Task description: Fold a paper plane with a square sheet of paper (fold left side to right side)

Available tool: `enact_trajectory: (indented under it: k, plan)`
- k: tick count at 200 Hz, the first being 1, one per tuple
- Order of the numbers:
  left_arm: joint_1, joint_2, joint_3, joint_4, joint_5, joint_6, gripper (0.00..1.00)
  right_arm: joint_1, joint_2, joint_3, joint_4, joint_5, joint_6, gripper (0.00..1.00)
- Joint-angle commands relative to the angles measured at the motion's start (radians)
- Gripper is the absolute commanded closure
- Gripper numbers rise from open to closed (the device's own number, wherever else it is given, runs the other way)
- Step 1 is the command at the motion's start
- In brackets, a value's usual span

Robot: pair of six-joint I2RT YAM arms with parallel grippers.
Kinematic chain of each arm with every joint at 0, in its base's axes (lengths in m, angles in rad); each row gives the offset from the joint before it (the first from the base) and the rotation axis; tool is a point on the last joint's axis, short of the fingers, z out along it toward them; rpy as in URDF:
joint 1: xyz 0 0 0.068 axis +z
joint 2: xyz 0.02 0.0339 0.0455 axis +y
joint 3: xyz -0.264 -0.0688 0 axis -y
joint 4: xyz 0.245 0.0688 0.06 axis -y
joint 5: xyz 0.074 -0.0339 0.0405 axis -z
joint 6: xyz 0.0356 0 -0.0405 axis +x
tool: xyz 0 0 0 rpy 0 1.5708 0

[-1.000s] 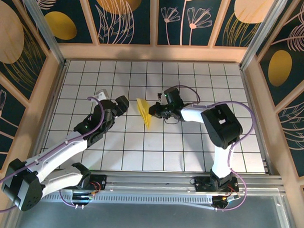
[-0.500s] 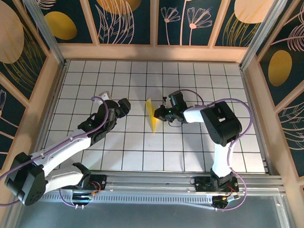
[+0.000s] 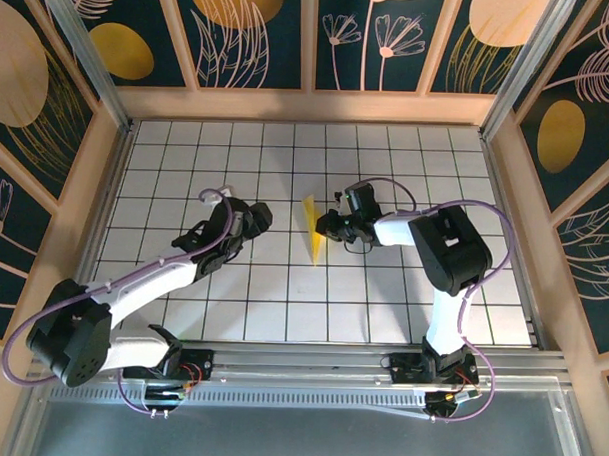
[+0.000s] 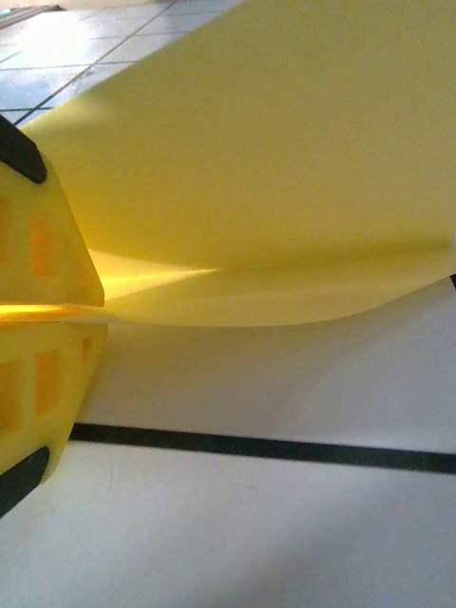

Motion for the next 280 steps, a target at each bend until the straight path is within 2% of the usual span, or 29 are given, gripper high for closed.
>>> enact_trajectory:
  k: [1,42,76,147,219,249,280]
  plan:
    - [0.003,0.062,0.055,0.026,0.077,-0.003,0.17,-0.013,-0.042,-0.020,-0.076,0.057,-0.039,0.85]
    - [0.006,0.174,0.101,0.090,0.219,-0.018,0.17,-0.012,-0.074,-0.024,-0.111,0.085,-0.055,0.79]
    - [0.010,0.248,0.132,0.112,0.287,-0.033,0.19,-0.011,-0.093,-0.017,-0.166,0.133,-0.078,0.73]
    - [0.016,0.268,0.122,0.140,0.304,-0.036,0.19,-0.011,-0.119,0.007,-0.225,0.161,-0.105,0.68]
    - [0.038,0.380,0.193,0.144,0.396,-0.034,0.22,0.007,-0.091,0.048,-0.218,0.159,-0.104,0.67]
    - [0.045,0.391,0.189,0.149,0.402,-0.034,0.22,-0.002,-0.127,0.042,-0.246,0.186,-0.117,0.66]
    - [0.047,0.377,0.169,0.151,0.401,-0.034,0.22,-0.027,-0.208,-0.004,-0.252,0.147,-0.117,0.63]
